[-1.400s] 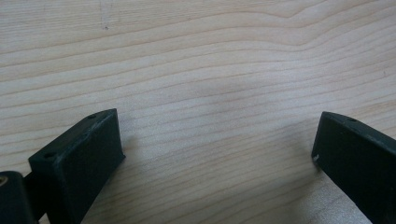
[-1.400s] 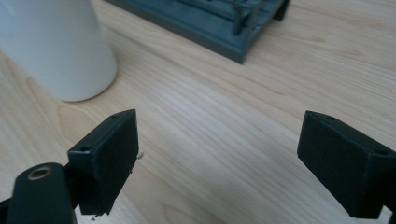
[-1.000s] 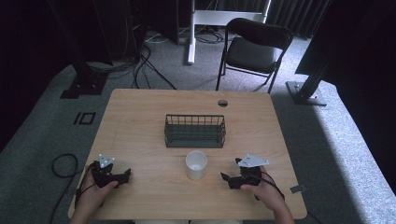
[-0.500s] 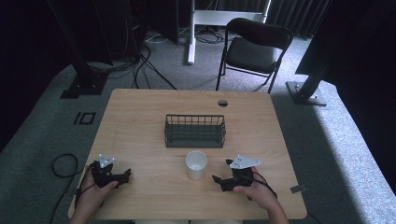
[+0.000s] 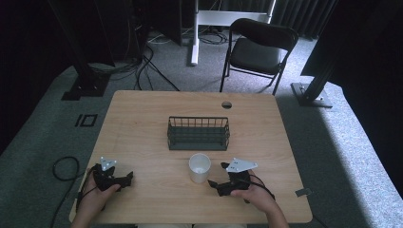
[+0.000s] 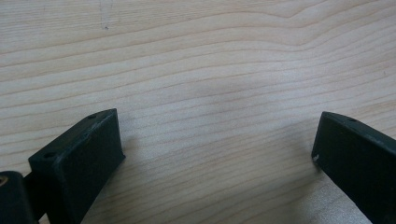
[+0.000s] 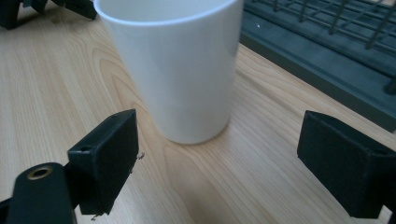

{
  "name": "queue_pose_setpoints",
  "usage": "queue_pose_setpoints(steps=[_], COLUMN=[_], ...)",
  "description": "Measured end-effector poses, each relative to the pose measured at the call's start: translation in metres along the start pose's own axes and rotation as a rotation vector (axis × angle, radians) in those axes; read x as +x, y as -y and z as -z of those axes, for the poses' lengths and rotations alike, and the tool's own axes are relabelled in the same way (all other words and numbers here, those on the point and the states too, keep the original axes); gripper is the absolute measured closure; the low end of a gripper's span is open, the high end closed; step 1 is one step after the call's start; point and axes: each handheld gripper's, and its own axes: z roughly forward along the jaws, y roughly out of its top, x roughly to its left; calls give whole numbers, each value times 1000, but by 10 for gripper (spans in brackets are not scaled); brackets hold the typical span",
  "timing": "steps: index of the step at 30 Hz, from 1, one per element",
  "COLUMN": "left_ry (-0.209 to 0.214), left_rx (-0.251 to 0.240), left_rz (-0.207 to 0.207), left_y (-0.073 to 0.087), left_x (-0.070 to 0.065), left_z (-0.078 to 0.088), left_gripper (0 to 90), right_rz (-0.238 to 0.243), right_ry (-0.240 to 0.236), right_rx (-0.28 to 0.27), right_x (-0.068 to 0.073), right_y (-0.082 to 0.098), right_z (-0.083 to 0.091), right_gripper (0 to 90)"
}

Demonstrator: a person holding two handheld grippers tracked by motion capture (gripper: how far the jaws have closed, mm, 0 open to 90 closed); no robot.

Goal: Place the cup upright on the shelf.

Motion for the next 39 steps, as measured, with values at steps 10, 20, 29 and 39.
queue_pose_setpoints(steps=[10,20,29,39], left_ry=[0,0,0,0], left_rx=[0,0,0,0], left_rz=[0,1,0,1], left_y=[0,0,0,0], left_x=[0,0,0,0], left_z=[0,0,0,0], left_gripper=[21,21,21,21], right_rz=[11,39,58,34], right_ry=[-32,-19,-16,-25], right_rx=[-40,-74,-128,-163], right_x=[8,12,13,15], right_y=[-10,-20,-28,-33], right_z=[-10,-20,-29,-42], right_gripper=[125,134,135,120])
